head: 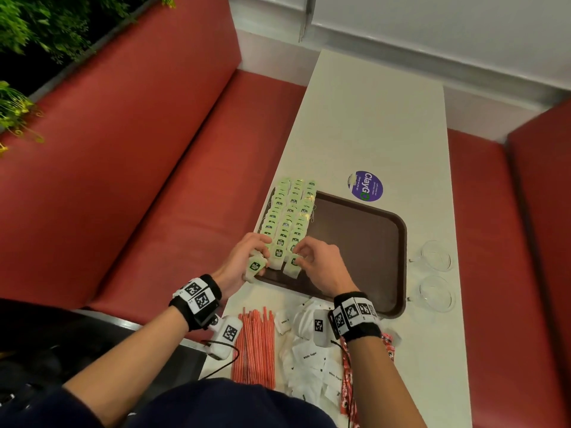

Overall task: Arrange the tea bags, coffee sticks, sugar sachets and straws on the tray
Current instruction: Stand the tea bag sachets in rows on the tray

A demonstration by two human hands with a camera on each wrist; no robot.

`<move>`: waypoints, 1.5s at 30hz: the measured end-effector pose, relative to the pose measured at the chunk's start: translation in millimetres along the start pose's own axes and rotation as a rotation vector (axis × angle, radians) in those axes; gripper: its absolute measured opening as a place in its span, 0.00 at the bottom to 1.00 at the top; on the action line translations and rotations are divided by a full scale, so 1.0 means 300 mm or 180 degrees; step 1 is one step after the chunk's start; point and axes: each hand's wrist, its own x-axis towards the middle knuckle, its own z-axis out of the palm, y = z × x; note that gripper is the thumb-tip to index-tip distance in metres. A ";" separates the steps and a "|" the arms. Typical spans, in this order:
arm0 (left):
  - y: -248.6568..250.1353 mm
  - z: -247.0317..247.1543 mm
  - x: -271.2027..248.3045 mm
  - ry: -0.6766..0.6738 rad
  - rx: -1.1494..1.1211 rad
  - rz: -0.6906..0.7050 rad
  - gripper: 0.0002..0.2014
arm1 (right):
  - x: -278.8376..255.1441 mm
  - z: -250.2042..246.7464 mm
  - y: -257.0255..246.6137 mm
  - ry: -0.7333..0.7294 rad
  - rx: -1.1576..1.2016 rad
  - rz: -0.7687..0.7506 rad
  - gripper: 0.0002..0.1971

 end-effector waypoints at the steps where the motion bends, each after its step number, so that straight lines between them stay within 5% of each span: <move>1: 0.002 -0.005 -0.003 -0.0006 -0.0033 -0.0028 0.27 | 0.013 0.010 0.001 -0.0139 -0.0033 0.0064 0.07; 4: 0.006 -0.015 -0.009 0.0048 0.0011 -0.0065 0.36 | 0.054 0.035 0.008 -0.0299 -0.0091 0.0214 0.07; 15: 0.030 0.032 0.024 0.0263 -0.0606 -0.0022 0.29 | 0.084 0.092 -0.008 0.0551 -0.0269 0.0125 0.12; 18: 0.050 0.038 0.039 0.0189 -0.0977 0.0048 0.29 | 0.034 0.081 -0.070 0.0873 0.0496 0.0041 0.06; 21: 0.081 0.049 0.049 -0.0002 -0.1139 0.0092 0.31 | -0.047 0.092 -0.153 0.0247 0.2149 0.0309 0.03; 24: 0.105 0.057 0.053 -0.0282 -0.1141 0.0121 0.26 | -0.107 0.111 -0.207 -0.0182 0.3615 0.0597 0.13; 32: 0.162 0.092 0.047 -0.0697 -0.0939 0.0293 0.03 | -0.156 0.085 -0.206 0.0185 0.3767 0.0598 0.17; 38: 0.198 0.072 0.059 -0.0278 -0.0303 0.0593 0.13 | -0.183 0.037 -0.196 0.0708 0.3929 0.0394 0.13; 42: 0.185 0.057 0.056 -0.0577 0.0815 0.0504 0.27 | -0.166 0.027 -0.189 0.1104 0.4196 0.0337 0.14; 45: 0.181 0.054 0.068 -0.0654 0.1647 0.0999 0.24 | -0.157 0.036 -0.187 0.1196 0.4175 0.0285 0.14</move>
